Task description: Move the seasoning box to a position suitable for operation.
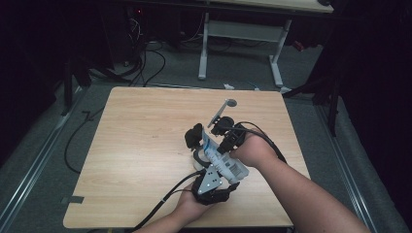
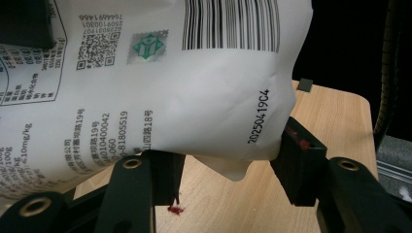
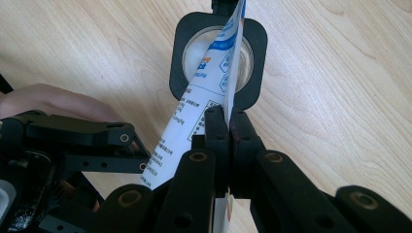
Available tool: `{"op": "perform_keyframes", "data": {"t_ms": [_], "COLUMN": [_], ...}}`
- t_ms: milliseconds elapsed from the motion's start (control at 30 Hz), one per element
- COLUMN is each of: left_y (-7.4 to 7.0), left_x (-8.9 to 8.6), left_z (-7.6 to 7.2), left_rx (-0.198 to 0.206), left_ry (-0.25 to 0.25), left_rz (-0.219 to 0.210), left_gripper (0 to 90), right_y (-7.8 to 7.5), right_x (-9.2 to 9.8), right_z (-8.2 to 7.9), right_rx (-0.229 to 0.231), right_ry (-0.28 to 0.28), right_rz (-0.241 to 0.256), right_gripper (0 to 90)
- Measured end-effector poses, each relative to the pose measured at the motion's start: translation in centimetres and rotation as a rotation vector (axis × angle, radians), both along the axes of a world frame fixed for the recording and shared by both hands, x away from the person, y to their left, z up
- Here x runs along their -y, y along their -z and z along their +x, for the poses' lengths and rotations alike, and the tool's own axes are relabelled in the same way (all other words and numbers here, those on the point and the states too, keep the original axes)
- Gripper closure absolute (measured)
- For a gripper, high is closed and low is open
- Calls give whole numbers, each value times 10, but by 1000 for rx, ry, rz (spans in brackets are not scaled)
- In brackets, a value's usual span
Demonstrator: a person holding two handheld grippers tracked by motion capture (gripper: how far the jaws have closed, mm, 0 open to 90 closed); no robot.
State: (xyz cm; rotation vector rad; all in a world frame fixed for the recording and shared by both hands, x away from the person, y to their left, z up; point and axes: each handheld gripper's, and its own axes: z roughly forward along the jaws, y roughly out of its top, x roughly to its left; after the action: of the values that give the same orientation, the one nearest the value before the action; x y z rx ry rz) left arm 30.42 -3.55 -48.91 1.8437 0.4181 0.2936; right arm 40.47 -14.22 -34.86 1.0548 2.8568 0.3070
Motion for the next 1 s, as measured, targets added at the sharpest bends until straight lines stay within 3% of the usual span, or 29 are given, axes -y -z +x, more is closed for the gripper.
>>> {"op": "perform_keyframes", "data": {"t_ms": [1000], "left_y": [-2], "left_x": [0], "left_z": [0], "left_rx": [9], "left_ry": [0], "left_rz": [-2], "left_gripper": [505], "right_y": [-1], "right_x": [1], "right_z": [0], "right_rx": [4], "right_ry": [-5], "right_rz": [10], "right_gripper": [888]}}
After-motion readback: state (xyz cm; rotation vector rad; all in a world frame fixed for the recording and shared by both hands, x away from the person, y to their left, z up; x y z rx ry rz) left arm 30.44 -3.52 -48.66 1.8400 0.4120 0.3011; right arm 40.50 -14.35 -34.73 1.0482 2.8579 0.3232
